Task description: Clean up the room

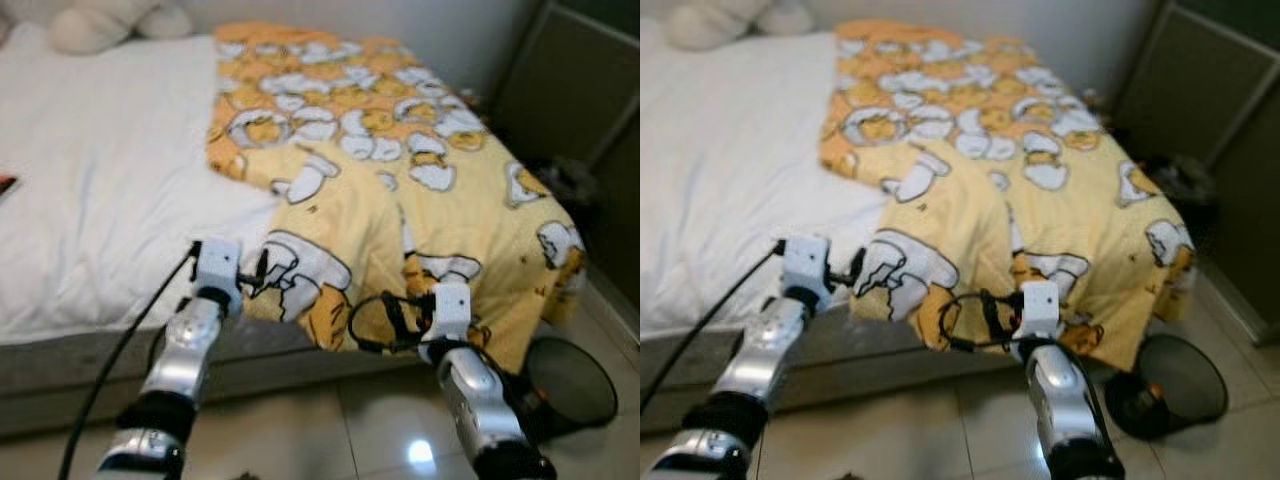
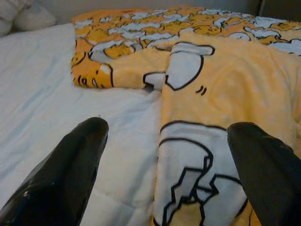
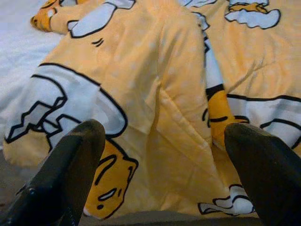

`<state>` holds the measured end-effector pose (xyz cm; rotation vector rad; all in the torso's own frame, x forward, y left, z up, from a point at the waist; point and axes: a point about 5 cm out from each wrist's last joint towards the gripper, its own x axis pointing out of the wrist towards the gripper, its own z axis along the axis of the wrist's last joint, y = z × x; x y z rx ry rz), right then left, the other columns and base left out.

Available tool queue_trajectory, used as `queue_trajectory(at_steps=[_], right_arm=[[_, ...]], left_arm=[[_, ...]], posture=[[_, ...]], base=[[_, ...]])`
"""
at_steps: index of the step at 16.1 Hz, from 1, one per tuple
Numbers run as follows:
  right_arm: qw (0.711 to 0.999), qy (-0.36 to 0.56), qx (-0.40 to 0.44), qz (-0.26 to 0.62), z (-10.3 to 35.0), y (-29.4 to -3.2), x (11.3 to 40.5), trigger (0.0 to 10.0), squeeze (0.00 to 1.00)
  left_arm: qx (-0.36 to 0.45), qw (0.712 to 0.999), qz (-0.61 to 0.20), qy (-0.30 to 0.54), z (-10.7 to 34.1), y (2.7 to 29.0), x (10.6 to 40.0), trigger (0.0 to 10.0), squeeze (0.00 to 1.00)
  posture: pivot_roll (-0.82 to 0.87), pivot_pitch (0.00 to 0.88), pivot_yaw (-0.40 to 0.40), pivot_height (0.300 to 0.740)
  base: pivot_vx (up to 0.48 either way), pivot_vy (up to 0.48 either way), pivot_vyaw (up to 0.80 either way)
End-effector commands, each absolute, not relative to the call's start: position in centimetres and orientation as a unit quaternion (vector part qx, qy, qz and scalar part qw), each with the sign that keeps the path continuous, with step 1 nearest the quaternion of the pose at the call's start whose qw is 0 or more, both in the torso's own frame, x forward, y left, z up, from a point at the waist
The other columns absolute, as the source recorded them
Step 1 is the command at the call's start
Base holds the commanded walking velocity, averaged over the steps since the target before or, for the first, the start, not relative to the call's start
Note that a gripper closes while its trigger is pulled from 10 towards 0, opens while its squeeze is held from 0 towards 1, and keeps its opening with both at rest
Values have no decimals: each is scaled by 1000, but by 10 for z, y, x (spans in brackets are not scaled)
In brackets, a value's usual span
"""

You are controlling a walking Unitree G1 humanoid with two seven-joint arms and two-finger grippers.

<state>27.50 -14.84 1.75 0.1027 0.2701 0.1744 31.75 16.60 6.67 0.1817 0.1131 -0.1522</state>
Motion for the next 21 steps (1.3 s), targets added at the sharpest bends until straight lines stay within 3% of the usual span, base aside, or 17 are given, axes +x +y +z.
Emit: queue_trajectory(at_steps=[1,5,10,12,15,18,21], right_arm=[[988,123,48,77,24,-155,280,10000,0],[987,134,39,81,23,-156,282,10000,0],[985,144,34,90,18,-159,277,10000,0],[983,161,23,87,11,-167,262,10000,0],[982,156,5,110,13,-173,246,10000,0],[981,155,-1,113,19,-181,219,10000,0],[977,167,-3,131,25,-176,199,10000,0]], left_arm=[[94,991,-87,50,69,160,320,10000,0],[72,992,-89,51,68,163,320,10000,0],[64,991,-100,61,61,158,318,10000,0],[110,987,-68,98,41,161,316,10000,0],[143,985,-44,87,35,162,312,10000,0],[95,988,-54,107,21,143,303,10000,0],[99,988,-33,114,15,144,298,10000,0]], posture=[[120,0,-62,740],[127,0,-70,740],[121,0,-89,740],[99,0,-129,740],[46,0,-159,740],[-35,35,-201,740],[-69,99,-213,740]], base=[[435,0,0],[382,167,-200],[0,450,-640],[0,0,0],[0,0,0],[0,0,0],[0,0,0]])
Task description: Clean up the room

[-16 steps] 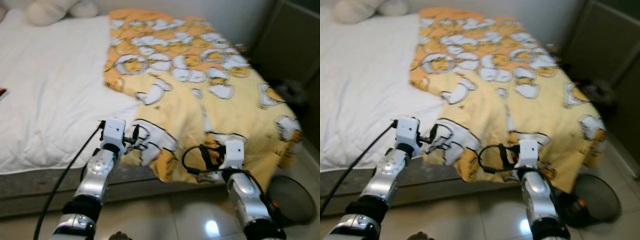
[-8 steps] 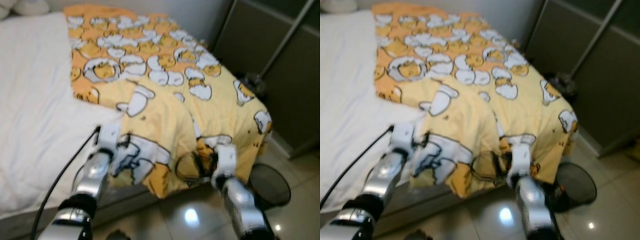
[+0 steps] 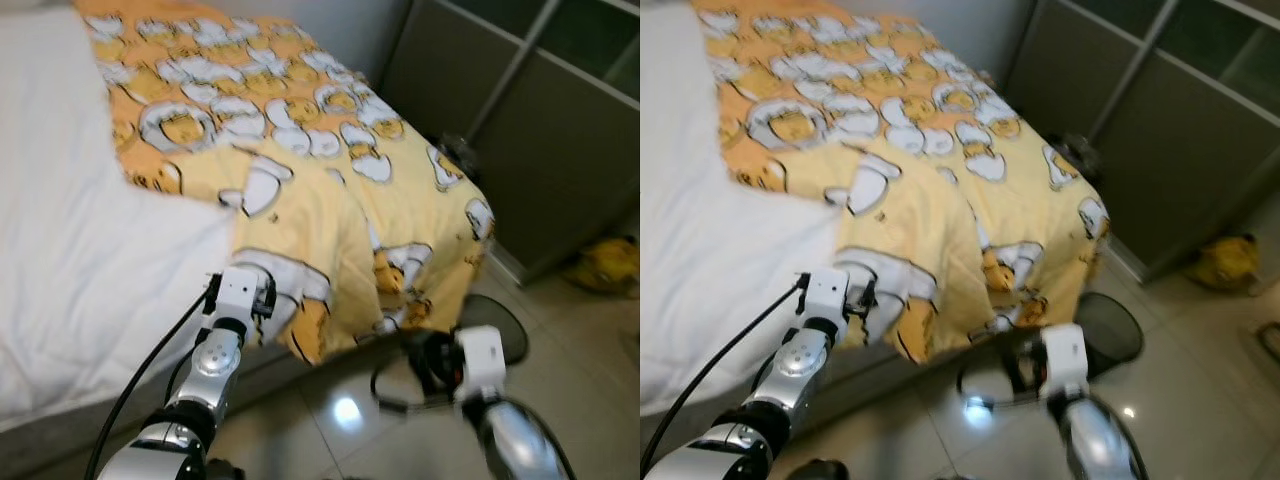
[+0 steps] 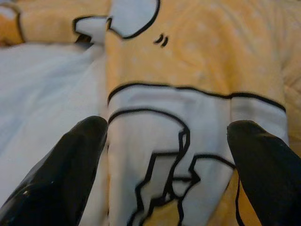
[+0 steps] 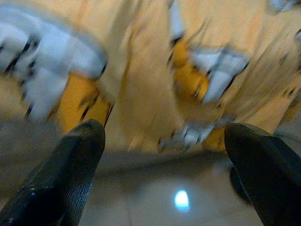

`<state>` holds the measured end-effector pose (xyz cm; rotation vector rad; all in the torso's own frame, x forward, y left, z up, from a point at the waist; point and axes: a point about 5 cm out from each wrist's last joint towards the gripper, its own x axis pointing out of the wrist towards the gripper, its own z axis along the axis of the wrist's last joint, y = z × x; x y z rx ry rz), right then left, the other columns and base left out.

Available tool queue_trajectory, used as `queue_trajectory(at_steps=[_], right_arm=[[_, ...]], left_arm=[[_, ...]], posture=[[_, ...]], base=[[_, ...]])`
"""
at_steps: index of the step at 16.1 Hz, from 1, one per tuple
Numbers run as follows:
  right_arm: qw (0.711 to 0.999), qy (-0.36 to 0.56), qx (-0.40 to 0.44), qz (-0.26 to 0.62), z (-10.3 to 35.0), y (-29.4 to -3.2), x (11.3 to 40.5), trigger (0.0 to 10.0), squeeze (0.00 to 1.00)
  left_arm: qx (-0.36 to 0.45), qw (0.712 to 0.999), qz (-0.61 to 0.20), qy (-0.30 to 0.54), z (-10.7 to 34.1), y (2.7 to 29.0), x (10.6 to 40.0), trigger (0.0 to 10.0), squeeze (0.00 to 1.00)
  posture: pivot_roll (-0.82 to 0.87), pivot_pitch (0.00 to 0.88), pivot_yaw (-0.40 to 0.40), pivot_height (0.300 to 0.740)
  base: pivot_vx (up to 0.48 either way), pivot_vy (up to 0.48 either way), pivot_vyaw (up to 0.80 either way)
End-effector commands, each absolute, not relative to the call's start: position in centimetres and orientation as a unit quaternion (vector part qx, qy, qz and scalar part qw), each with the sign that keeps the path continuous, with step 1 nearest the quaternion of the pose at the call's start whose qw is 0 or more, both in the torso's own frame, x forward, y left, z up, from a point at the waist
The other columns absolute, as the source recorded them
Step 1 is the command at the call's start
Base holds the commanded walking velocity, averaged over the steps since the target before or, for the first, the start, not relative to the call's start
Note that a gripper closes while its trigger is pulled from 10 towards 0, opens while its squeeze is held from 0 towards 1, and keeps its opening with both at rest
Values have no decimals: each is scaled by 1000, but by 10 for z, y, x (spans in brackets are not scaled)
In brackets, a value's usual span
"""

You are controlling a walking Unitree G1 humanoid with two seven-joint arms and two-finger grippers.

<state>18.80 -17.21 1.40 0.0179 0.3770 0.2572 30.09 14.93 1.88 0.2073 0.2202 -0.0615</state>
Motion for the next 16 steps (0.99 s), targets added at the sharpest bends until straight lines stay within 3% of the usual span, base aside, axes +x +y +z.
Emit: queue_trajectory(at_steps=[1,4,9,12,13,15,16], right_arm=[[977,168,-3,132,26,-176,197,10000,0],[973,184,1,137,31,-176,176,10000,0],[971,200,9,131,46,-172,147,10000,0],[969,211,1,128,41,-171,138,10000,0],[973,201,4,113,48,-172,138,10000,0],[981,180,-16,68,61,-186,137,10000,0],[982,179,-20,62,61,-187,139,10000,0]], left_arm=[[107,987,-26,115,15,147,298,10000,0],[137,981,37,131,13,167,298,10000,0],[85,994,7,68,44,147,324,10000,0],[106,993,-16,58,48,140,327,10000,0],[110,992,-40,47,39,143,313,10000,0],[80,989,-124,24,25,144,240,10000,0],[67,989,-127,24,30,145,227,10000,0]], posture=[[-78,112,-220,740],[-99,158,-228,740],[-162,228,-212,740],[-170,233,-182,740],[-141,208,-155,740],[-40,136,-99,740],[-30,125,-93,740]], base=[[0,0,0],[0,0,0],[0,0,0],[0,0,0],[0,0,0],[0,0,0],[0,0,0]])
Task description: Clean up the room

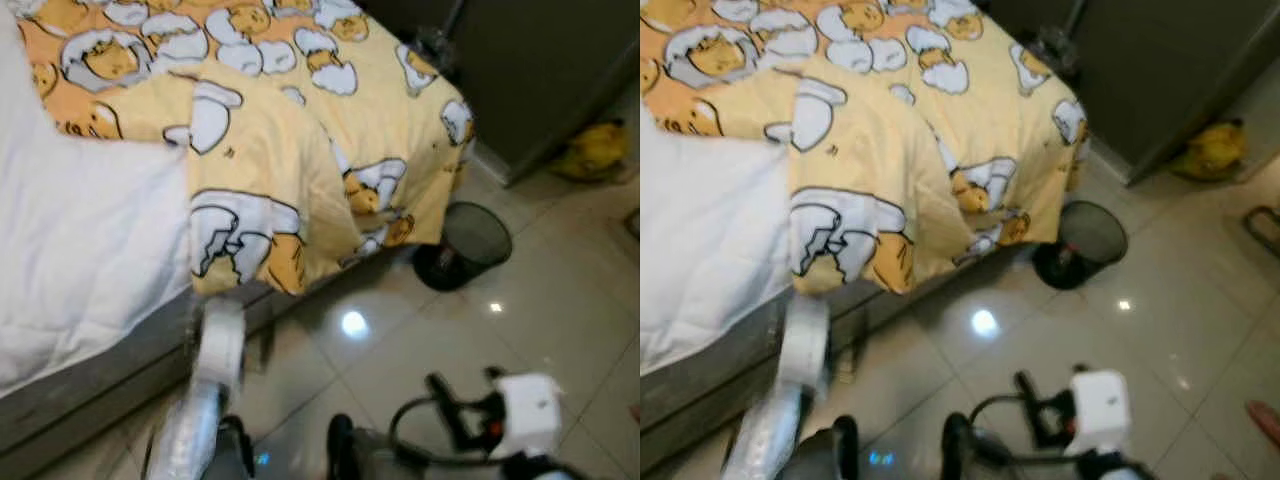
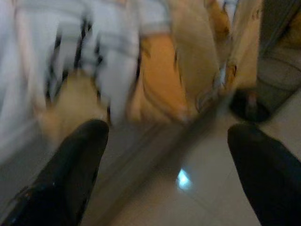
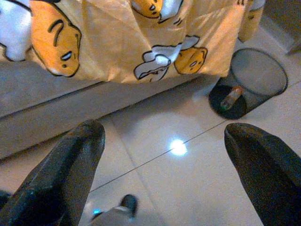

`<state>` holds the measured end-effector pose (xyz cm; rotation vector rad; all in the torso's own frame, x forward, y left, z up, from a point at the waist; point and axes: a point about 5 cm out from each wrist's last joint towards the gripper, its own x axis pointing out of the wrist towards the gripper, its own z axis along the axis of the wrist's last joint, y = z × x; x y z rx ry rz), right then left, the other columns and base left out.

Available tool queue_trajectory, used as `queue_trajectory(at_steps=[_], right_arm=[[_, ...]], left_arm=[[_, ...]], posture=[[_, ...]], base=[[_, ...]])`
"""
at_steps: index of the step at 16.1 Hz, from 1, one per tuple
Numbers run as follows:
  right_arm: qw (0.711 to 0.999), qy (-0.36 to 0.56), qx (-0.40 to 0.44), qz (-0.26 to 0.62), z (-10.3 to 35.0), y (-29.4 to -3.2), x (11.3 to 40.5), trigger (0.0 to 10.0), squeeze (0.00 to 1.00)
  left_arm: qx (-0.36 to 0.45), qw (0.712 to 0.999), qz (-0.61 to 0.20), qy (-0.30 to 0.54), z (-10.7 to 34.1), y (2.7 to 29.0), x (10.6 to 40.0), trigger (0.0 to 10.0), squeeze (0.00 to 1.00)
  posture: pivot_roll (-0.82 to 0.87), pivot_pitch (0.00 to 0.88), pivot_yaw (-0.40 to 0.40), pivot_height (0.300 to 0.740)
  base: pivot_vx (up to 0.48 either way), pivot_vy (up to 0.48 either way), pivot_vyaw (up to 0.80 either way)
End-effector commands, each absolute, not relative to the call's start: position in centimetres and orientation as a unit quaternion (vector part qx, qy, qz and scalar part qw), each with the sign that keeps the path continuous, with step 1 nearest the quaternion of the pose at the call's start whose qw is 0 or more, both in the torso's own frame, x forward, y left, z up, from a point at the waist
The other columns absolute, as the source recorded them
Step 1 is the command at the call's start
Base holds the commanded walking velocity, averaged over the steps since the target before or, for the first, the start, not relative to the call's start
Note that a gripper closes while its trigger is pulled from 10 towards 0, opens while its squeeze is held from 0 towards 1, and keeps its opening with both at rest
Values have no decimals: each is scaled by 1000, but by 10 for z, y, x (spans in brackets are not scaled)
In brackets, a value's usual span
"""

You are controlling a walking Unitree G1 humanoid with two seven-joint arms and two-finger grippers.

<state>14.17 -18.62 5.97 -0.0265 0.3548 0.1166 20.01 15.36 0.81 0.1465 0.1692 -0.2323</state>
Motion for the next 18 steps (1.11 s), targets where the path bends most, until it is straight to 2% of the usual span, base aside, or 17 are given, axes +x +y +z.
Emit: queue_trajectory(at_steps=[1,2,3,4,5,9,14,17,18], right_arm=[[984,173,-14,48,58,-188,145,10000,0],[985,170,-2,34,49,-189,158,10000,0],[987,162,3,22,47,-190,163,10000,0],[992,121,34,-2,56,-186,181,10000,0],[993,106,41,4,59,-181,182,10000,0],[992,113,39,28,48,-168,185,10000,0],[993,111,24,32,45,-174,195,10000,0],[990,126,27,59,40,-173,189,10000,0],[988,140,21,61,37,-173,183,10000,0]], left_arm=[[65,990,-126,26,40,146,214,10000,0],[45,993,-109,21,48,148,220,10000,0],[33,995,-97,5,60,148,223,10000,0],[-6,996,-81,-28,92,151,229,10000,0],[-39,996,-84,-15,94,147,226,10000,0],[-28,996,-83,32,81,140,235,10000,0],[-26,996,-51,72,68,152,248,10000,0],[-39,991,-55,112,56,149,262,10000,0],[-4,992,-76,98,55,145,271,10000,0]], posture=[[-1,89,-59,740],[61,8,-29,740],[61,8,-29,740],[86,0,-3,740],[85,0,2,740],[63,0,7,740],[42,0,-10,740],[35,0,-45,740],[28,0,-69,740]], base=[[0,0,0],[0,0,0],[0,0,0],[458,0,0],[480,0,0],[480,0,0],[480,0,0],[0,320,627],[0,0,0]])
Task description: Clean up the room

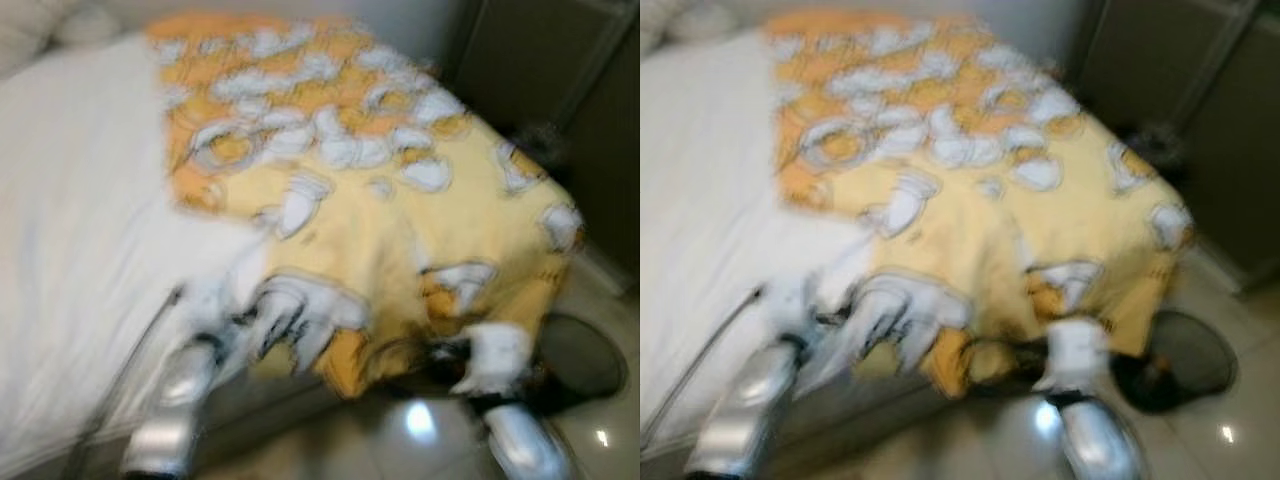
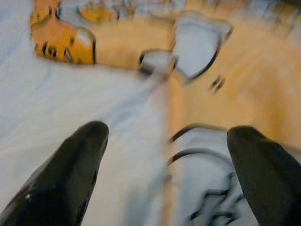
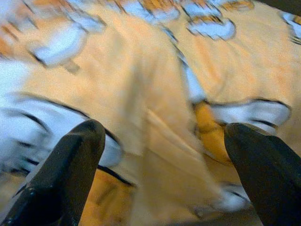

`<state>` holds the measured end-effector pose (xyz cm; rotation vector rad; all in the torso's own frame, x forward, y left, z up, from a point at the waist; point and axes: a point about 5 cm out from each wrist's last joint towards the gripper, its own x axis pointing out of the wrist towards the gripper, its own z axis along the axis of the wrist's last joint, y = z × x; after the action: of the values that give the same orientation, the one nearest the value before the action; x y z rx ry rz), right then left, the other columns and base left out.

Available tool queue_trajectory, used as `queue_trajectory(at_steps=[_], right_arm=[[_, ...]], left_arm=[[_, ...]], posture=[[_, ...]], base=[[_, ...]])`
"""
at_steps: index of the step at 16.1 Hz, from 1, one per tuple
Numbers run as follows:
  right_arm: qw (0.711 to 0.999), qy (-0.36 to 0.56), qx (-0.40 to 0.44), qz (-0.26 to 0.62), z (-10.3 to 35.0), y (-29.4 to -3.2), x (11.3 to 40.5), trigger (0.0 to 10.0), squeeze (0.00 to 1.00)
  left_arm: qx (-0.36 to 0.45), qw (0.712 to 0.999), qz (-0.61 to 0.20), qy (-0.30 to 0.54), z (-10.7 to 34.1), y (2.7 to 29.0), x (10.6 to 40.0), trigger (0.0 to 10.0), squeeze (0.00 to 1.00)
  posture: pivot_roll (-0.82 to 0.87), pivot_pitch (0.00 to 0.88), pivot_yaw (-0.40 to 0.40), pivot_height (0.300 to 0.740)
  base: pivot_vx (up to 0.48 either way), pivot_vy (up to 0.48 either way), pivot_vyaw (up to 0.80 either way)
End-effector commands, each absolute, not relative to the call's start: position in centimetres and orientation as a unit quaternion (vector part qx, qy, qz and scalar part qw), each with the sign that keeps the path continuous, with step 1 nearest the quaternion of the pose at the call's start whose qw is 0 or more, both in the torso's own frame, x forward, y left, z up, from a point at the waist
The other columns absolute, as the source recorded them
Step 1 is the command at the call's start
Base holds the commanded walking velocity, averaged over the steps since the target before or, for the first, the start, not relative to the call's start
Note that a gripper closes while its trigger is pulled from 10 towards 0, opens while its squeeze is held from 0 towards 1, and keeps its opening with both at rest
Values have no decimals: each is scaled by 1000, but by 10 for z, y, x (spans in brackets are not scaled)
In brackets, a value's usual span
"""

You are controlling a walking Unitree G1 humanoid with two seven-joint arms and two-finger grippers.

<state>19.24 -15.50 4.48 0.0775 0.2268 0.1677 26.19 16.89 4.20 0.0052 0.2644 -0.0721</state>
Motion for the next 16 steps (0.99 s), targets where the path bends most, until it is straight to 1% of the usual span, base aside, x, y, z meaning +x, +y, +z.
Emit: queue_trajectory(at_steps=[1,2,3,4,6,9,11,13,14,16], right_arm=[[986,151,14,67,33,-172,177,10000,0],[985,157,14,71,33,-172,173,10000,0],[984,160,8,78,33,-172,171,10000,0],[984,162,5,81,33,-171,169,10000,0],[983,163,-3,85,39,-172,161,10000,0],[981,175,-6,81,48,-175,141,10000,0],[979,189,-5,73,53,-177,122,10000,0],[977,203,-3,73,54,-176,111,10000,0],[973,217,-3,71,57,-176,98,10000,0],[970,232,-3,72,60,-177,88,10000,0]], left_arm=[[38,990,-95,93,50,139,281,10000,0],[70,988,-106,83,48,133,288,10000,0],[85,986,-119,75,46,122,296,10000,0],[64,987,-128,72,48,111,304,10000,0],[95,985,-129,65,52,94,314,10000,0],[113,984,-109,86,49,86,325,10000,0],[116,983,-89,109,45,90,327,10000,0],[124,983,-50,128,39,103,327,10000,0],[126,983,0,136,36,120,326,10000,0],[113,983,33,144,32,134,324,10000,0]], posture=[[21,0,-76,740],[4,11,-90,740],[-11,39,-103,740],[-32,57,-108,740],[-105,137,-110,740],[-171,217,-118,740],[-203,268,-120,740],[-220,294,-123,740],[-234,313,-133,740],[-235,321,-142,740]], base=[[0,0,0],[0,0,0],[0,0,0],[0,0,0],[0,0,0],[0,0,0],[0,0,0],[0,0,0],[0,0,0],[0,0,0]])
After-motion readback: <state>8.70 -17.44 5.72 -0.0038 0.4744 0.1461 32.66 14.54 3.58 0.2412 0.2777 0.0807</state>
